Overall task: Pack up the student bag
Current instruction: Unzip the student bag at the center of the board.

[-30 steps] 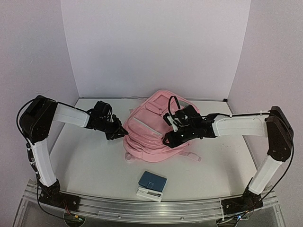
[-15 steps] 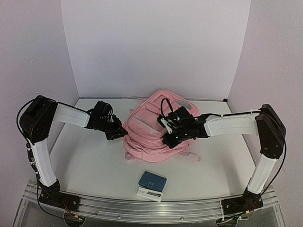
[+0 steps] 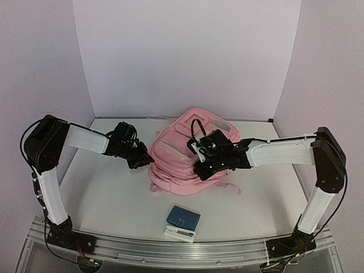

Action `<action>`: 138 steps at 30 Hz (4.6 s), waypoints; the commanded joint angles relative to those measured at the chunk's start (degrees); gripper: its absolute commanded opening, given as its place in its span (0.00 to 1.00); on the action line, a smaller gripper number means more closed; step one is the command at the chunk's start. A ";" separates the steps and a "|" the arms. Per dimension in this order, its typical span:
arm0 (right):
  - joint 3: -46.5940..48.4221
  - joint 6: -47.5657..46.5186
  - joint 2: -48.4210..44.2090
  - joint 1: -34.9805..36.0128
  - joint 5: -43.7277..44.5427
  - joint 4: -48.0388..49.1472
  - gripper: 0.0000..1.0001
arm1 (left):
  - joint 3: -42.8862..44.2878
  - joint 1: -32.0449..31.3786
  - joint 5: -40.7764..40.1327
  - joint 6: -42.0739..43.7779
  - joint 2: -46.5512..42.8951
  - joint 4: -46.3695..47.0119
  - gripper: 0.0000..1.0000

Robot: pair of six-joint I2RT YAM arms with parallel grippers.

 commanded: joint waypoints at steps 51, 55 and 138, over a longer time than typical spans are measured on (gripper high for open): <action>24.54 28.83 14.78 12.87 -1.02 -12.26 0.01 | 0.56 -7.27 -17.38 -6.04 -10.00 5.73 0.00; 28.52 30.66 16.00 13.42 -3.00 -12.17 0.01 | 0.85 -7.28 -16.91 -6.07 -9.39 6.18 0.00; -1.33 9.47 -18.31 2.18 1.39 3.04 0.64 | -3.92 -24.16 -21.40 41.23 -15.23 -4.75 0.00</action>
